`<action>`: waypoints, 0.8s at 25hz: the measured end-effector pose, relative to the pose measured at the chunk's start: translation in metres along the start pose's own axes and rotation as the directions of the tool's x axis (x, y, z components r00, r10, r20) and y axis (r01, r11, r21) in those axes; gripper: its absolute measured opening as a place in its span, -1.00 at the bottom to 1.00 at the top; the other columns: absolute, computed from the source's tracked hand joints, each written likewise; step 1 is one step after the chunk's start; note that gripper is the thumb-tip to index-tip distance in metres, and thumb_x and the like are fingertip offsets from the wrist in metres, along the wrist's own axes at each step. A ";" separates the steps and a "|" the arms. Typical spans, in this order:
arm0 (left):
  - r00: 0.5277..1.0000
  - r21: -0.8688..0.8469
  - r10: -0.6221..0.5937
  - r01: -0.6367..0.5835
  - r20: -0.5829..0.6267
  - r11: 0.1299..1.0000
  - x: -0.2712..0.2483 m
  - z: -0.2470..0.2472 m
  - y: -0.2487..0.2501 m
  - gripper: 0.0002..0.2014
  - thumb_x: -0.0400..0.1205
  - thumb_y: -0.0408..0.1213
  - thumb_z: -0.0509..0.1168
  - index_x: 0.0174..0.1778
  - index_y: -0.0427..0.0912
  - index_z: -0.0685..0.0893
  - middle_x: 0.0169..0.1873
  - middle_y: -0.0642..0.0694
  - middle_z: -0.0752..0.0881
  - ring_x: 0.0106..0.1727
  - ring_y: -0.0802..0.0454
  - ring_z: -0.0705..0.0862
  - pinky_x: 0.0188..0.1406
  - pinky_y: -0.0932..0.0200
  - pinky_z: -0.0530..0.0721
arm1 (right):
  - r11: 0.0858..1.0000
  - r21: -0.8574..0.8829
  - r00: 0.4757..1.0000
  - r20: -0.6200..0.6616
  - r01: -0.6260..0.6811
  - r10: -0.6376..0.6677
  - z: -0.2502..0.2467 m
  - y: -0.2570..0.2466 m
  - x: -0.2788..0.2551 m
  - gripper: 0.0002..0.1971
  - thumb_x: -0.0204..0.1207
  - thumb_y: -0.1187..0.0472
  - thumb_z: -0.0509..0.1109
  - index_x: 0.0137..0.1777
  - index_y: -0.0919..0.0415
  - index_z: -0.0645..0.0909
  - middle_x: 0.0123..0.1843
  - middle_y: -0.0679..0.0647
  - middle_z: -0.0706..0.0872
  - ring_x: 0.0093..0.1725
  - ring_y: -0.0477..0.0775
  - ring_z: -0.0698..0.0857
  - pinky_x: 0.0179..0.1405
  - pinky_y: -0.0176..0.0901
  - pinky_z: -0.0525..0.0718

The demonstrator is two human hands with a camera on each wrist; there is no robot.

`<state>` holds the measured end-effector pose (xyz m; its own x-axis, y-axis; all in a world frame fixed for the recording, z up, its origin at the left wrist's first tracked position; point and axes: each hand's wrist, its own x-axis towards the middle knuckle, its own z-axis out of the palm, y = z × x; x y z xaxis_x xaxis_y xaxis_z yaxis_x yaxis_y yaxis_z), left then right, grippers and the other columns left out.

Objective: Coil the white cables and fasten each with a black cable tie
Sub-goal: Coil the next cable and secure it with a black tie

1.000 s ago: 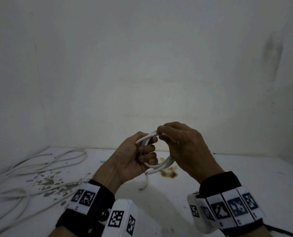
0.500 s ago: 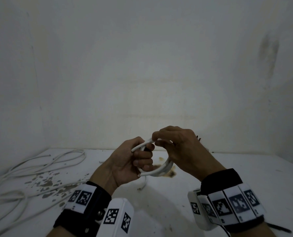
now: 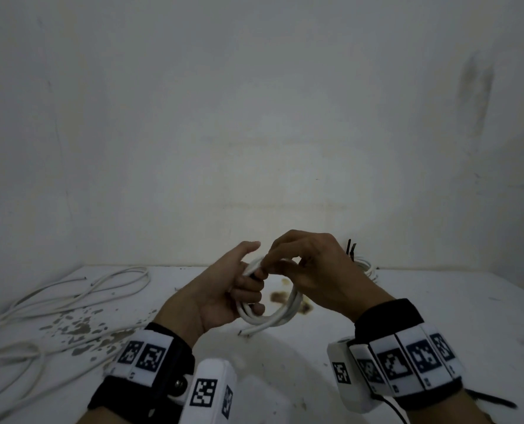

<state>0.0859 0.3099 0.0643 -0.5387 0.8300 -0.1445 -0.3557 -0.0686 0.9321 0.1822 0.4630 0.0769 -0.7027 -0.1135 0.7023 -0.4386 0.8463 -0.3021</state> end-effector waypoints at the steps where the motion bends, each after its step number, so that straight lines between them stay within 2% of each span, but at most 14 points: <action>1: 0.995 0.037 0.050 -0.047 -0.087 0.998 0.001 0.005 -0.001 -0.46 0.65 0.17 0.23 -0.54 -0.12 0.43 -0.69 0.06 0.18 -0.68 0.13 0.13 -0.57 0.22 0.44 | 0.997 0.064 0.996 -0.065 -0.051 0.056 0.002 -0.001 0.000 -0.87 0.50 0.23 0.57 0.01 0.03 0.83 -0.06 -0.07 0.80 -0.14 -0.17 0.74 -0.22 -0.51 0.56; 2: 0.984 0.032 0.099 -0.095 -0.149 0.995 0.004 0.008 -0.003 -0.45 0.62 0.20 0.27 -0.55 -0.09 0.38 -0.68 0.07 0.15 -0.68 0.14 0.10 -0.65 0.24 0.37 | 0.977 0.169 0.980 -0.127 -0.129 0.151 0.004 -0.002 -0.001 -0.82 0.50 0.16 0.58 0.09 -0.02 0.79 -0.06 -0.05 0.79 -0.19 -0.14 0.75 -0.25 -0.47 0.58; 3: 0.972 -0.012 0.133 -0.138 -0.193 0.990 0.007 0.010 -0.004 -0.44 0.60 0.21 0.30 -0.56 -0.07 0.35 -0.68 0.07 0.14 -0.69 0.15 0.10 -0.70 0.27 0.31 | 0.922 0.309 0.949 -0.135 -0.232 0.284 0.007 -0.005 -0.001 -0.76 0.52 0.08 0.55 0.18 -0.06 0.73 -0.06 0.00 0.79 -0.24 -0.10 0.77 -0.27 -0.39 0.61; 5: 0.955 -0.131 0.174 -0.210 -0.239 0.969 0.010 0.011 -0.003 -0.44 0.59 0.22 0.30 -0.58 -0.07 0.35 -0.68 0.07 0.16 -0.71 0.17 0.12 -0.73 0.31 0.23 | 0.682 0.581 0.848 0.027 -0.444 0.529 0.018 -0.010 -0.001 -0.71 0.60 -0.02 0.45 0.25 0.05 0.64 -0.09 0.12 0.79 -0.29 0.09 0.82 -0.26 -0.14 0.71; 7: 0.938 -0.164 0.227 -0.275 -0.263 0.947 0.011 0.010 -0.002 -0.49 0.61 0.19 0.28 -0.51 -0.10 0.43 -0.65 0.06 0.22 -0.69 0.18 0.18 -0.71 0.32 0.31 | 0.400 0.732 0.735 0.199 -0.551 0.648 0.027 -0.009 0.001 -0.74 0.67 0.00 0.38 0.09 0.22 0.65 -0.29 0.10 0.73 -0.36 0.12 0.75 -0.24 0.00 0.70; 8: 0.933 -0.160 0.247 -0.294 -0.262 0.942 0.011 0.011 -0.003 -0.53 0.63 0.15 0.27 -0.44 -0.12 0.47 -0.64 0.05 0.26 -0.67 0.17 0.23 -0.68 0.32 0.38 | 0.270 0.789 0.694 0.255 -0.552 0.673 0.028 -0.009 0.002 -0.75 0.67 0.02 0.37 -0.03 0.24 0.65 -0.38 0.06 0.66 -0.40 0.08 0.69 -0.25 -0.02 0.66; 10: 0.933 -0.138 0.270 -0.307 -0.237 0.942 0.010 0.011 -0.005 -0.62 0.68 0.06 0.25 -0.31 -0.15 0.55 -0.61 0.05 0.39 -0.63 0.16 0.36 -0.60 0.28 0.53 | 0.028 0.873 0.654 0.343 -0.487 0.675 0.025 -0.011 0.006 -0.70 0.67 0.02 0.36 -0.24 0.17 0.56 -0.48 0.02 0.54 -0.46 0.04 0.60 -0.27 -0.07 0.57; 12: 0.945 -0.123 0.261 -0.288 -0.196 0.950 0.010 0.014 -0.007 -0.67 0.71 -0.02 0.23 -0.23 -0.19 0.60 -0.58 0.03 0.52 -0.60 0.15 0.50 -0.52 0.24 0.64 | -0.131 0.905 0.619 0.376 -0.404 0.690 0.018 -0.013 0.008 -0.61 0.64 -0.03 0.37 -0.36 0.13 0.46 -0.54 0.00 0.41 -0.50 0.03 0.49 -0.32 -0.08 0.52; 13: 0.951 -0.130 0.254 -0.278 -0.177 0.952 0.008 0.015 -0.007 -0.68 0.71 -0.04 0.23 -0.20 -0.21 0.64 -0.55 0.01 0.59 -0.57 0.13 0.58 -0.46 0.22 0.69 | -0.152 0.908 0.596 0.375 -0.390 0.710 0.017 -0.014 0.009 -0.59 0.63 -0.06 0.36 -0.37 0.13 0.43 -0.56 0.00 0.36 -0.54 0.02 0.43 -0.36 -0.11 0.50; 16: 0.961 -0.161 0.239 -0.260 -0.139 0.952 0.001 0.019 -0.004 -0.70 0.72 -0.12 0.24 -0.14 -0.26 0.71 -0.42 -0.08 0.75 -0.45 0.06 0.75 -0.34 0.15 0.80 | -0.100 0.909 0.547 0.328 -0.405 0.770 0.020 -0.012 0.008 -0.58 0.65 -0.11 0.34 -0.34 0.13 0.43 -0.58 -0.02 0.33 -0.59 -0.01 0.34 -0.43 -0.16 0.41; 18: 0.964 -0.182 0.242 -0.260 -0.115 0.949 -0.003 0.020 -0.002 -0.70 0.74 -0.14 0.22 -0.17 -0.25 0.71 -0.42 -0.09 0.77 -0.45 0.04 0.77 -0.39 0.15 0.79 | -0.069 0.903 0.544 0.314 -0.423 0.778 0.022 -0.011 0.007 -0.58 0.66 -0.12 0.33 -0.31 0.15 0.46 -0.58 -0.02 0.37 -0.55 0.00 0.37 -0.40 -0.15 0.43; 19: 0.965 -0.198 0.242 -0.258 -0.101 0.946 -0.003 0.020 -0.001 -0.69 0.74 -0.15 0.20 -0.21 -0.24 0.70 -0.44 -0.09 0.75 -0.46 0.04 0.76 -0.42 0.16 0.77 | -0.025 0.893 0.555 0.302 -0.450 0.775 0.022 -0.011 0.006 -0.58 0.66 -0.14 0.33 -0.29 0.17 0.50 -0.56 0.00 0.44 -0.52 0.02 0.43 -0.36 -0.12 0.48; 20: 0.966 -0.223 0.243 -0.258 -0.093 0.940 -0.003 0.018 -0.001 -0.68 0.74 -0.16 0.19 -0.23 -0.23 0.69 -0.46 -0.08 0.74 -0.47 0.04 0.75 -0.43 0.16 0.76 | 0.058 0.868 0.574 0.274 -0.493 0.771 0.021 -0.012 0.005 -0.58 0.67 -0.15 0.31 -0.22 0.21 0.56 -0.50 0.04 0.55 -0.47 0.05 0.51 -0.31 -0.07 0.55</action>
<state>0.1012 0.3175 0.0699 -0.6779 0.7331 0.0557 -0.3657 -0.4019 0.8395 0.1725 0.4415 0.0700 -0.8956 0.4448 -0.0066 -0.1651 -0.3462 -0.9235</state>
